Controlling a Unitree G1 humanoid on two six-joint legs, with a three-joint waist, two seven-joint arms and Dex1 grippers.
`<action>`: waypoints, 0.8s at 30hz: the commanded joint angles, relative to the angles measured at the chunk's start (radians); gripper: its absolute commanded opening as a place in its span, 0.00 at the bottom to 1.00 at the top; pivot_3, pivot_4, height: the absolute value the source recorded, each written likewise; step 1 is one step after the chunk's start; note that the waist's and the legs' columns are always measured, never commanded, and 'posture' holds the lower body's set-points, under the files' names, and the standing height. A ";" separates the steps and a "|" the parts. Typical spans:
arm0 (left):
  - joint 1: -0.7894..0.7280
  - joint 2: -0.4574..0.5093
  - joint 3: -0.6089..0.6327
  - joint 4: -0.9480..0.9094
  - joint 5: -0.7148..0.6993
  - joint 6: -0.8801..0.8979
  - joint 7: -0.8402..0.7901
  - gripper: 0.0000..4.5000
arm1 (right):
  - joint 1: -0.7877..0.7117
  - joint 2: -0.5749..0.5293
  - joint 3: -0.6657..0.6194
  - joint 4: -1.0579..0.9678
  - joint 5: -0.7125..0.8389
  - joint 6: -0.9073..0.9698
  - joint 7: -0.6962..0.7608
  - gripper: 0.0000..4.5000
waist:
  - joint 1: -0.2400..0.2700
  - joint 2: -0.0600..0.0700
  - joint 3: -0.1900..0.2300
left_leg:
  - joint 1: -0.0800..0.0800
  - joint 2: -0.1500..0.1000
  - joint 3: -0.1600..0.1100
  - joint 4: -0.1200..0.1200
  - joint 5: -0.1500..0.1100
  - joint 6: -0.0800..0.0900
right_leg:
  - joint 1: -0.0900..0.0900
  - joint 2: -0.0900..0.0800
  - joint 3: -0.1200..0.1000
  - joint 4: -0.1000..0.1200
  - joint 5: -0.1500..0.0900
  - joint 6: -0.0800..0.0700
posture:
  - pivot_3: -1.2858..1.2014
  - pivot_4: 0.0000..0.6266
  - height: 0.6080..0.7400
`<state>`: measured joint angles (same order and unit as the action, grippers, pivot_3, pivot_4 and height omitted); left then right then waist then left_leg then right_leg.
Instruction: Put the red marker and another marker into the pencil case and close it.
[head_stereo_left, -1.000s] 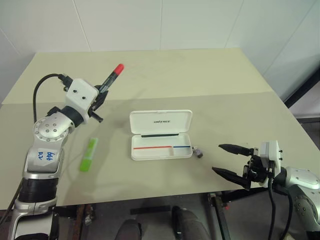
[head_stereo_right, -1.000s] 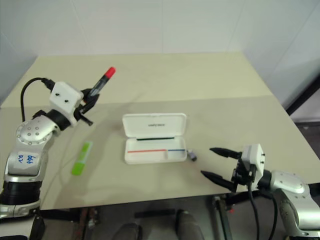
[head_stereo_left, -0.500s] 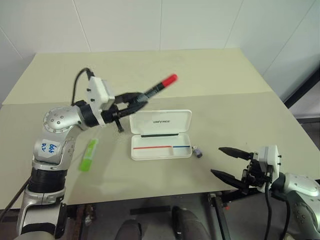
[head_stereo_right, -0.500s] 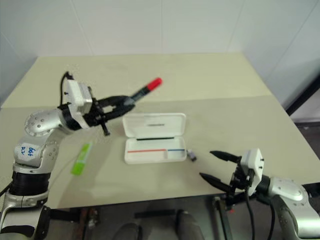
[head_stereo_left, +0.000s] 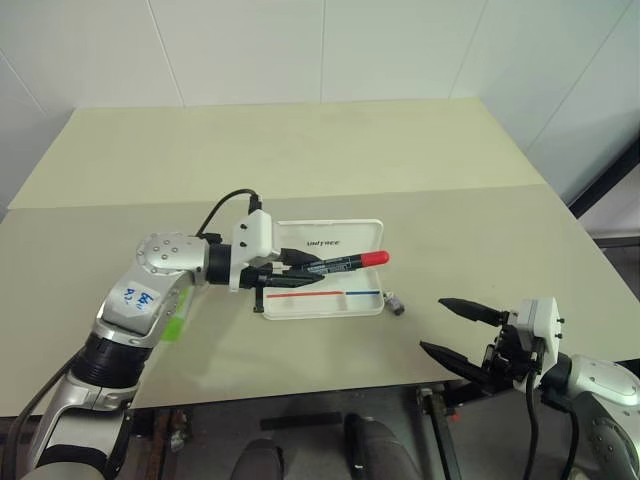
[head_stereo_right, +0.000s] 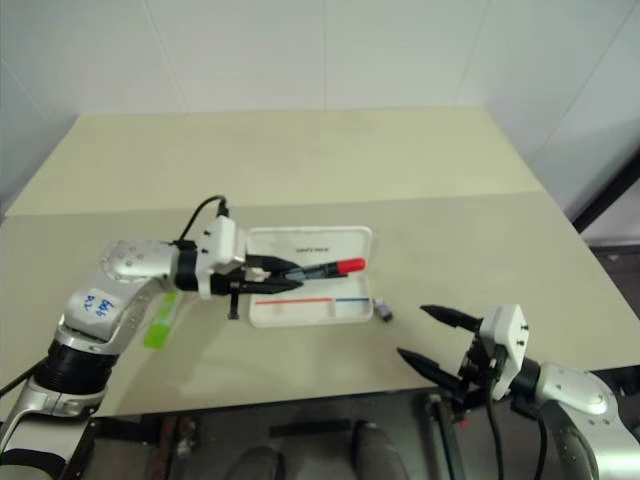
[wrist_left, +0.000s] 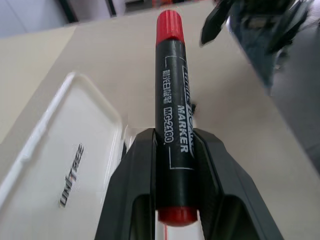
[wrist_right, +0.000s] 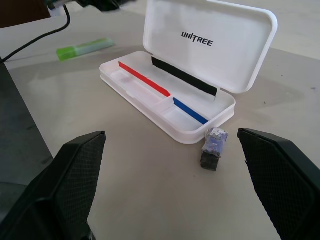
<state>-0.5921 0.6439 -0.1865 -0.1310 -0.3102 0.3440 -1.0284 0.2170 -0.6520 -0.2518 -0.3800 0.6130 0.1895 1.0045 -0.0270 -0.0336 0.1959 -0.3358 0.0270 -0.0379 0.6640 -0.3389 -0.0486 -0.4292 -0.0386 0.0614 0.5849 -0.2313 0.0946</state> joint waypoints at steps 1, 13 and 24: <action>-0.043 -0.006 -0.039 0.059 0.095 -0.075 0.010 0.14 | 0.022 0.009 -0.045 -0.035 0.009 -0.036 -0.005 1.00 | 0.000 0.000 0.000 | 0.000 0.000 0.000 0.000 0.000 0.000 | 0.000 0.000 0.000 0.000 0.000 0.000 | 0.52 0.24 1.00; -0.102 -0.065 -0.103 0.182 0.233 -0.150 0.006 0.14 | 0.061 0.030 -0.046 -0.042 -0.001 -0.064 -0.010 1.00 | 0.000 0.000 0.000 | 0.000 0.000 0.000 0.000 -0.001 0.001 | 0.000 0.000 0.000 0.001 0.001 0.002 | 0.52 0.24 1.00; -0.092 -0.068 -0.101 0.218 0.265 -0.180 -0.019 0.14 | 0.065 0.011 -0.099 -0.110 0.062 -0.042 -0.008 1.00 | 0.000 0.000 0.000 | 0.000 0.000 0.000 0.000 -0.001 0.002 | 0.000 0.000 0.000 0.002 0.001 0.003 | 0.52 0.24 1.00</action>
<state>-0.6694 0.5744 -0.2950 0.0937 -0.0506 0.1835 -1.0410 0.2868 -0.6267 -0.3196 -0.4418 0.6407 0.1502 0.9981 -0.0269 -0.0335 0.1958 -0.3354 0.0269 -0.0378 0.6639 -0.3398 -0.0470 -0.4289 -0.0385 0.0615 0.5863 -0.2307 0.0974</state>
